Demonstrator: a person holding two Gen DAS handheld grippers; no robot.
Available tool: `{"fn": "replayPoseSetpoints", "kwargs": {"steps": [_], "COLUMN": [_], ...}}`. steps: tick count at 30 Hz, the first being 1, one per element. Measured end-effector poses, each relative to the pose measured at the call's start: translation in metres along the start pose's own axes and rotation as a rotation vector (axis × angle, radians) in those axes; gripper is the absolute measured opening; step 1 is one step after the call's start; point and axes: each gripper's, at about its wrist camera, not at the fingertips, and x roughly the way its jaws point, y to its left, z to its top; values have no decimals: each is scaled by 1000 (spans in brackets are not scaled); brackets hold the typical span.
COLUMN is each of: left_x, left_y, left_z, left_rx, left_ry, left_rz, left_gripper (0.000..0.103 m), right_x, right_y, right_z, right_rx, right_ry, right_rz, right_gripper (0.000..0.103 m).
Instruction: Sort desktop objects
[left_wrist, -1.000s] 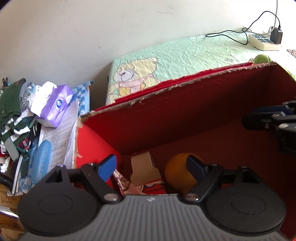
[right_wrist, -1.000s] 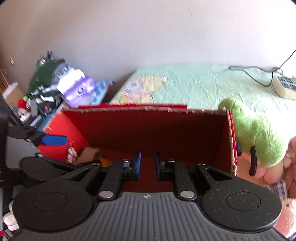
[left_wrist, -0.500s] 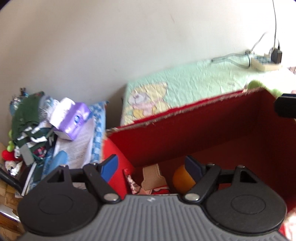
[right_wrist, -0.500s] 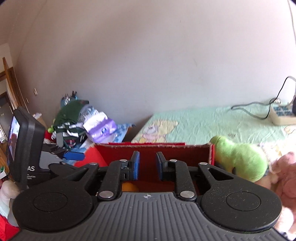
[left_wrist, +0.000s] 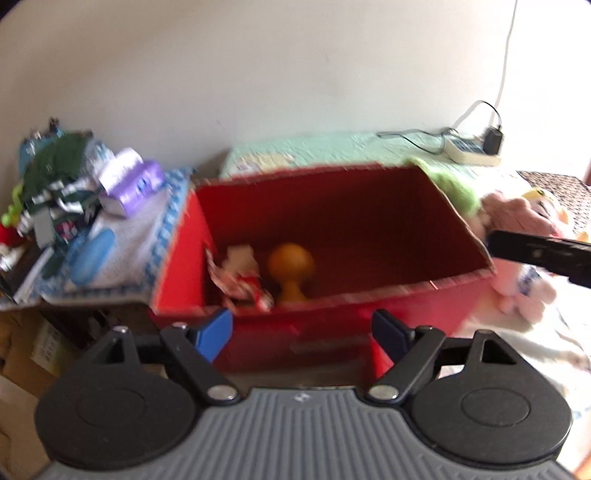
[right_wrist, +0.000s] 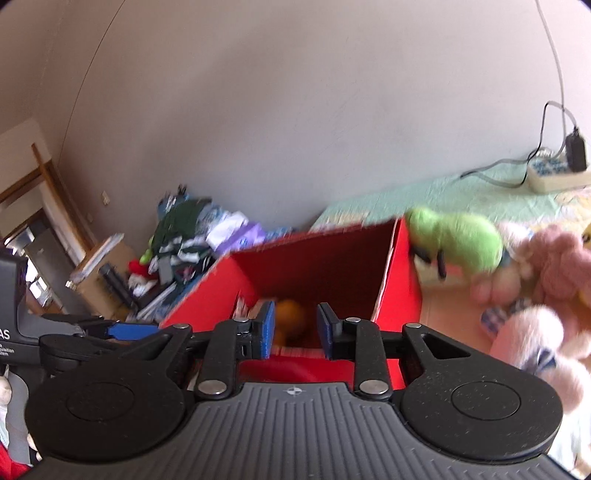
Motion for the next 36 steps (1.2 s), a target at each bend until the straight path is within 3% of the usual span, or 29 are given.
{"fn": "replayPoseSetpoints", "kwargs": {"steps": [6, 11, 27, 32, 36], "left_x": [24, 27, 52, 55, 54], "left_y": [-23, -34, -119, -122, -110], "left_z": [-32, -42, -44, -43, -45], "left_rx": [-33, -68, 110, 156, 152], "left_ry": [130, 145, 206, 203, 219], "left_rz": [-55, -124, -269, -193, -145], "left_gripper": [82, 85, 84, 84, 86], "right_x": [21, 35, -2, -5, -5], "right_y": [-5, -18, -58, -72, -78], "right_z": [-30, -45, -57, -63, -68], "right_rx": [65, 173, 265, 293, 332], "right_ry": [166, 279, 284, 312, 341], "right_rz": [36, 87, 24, -17, 1], "right_gripper": [29, 28, 29, 30, 30]}}
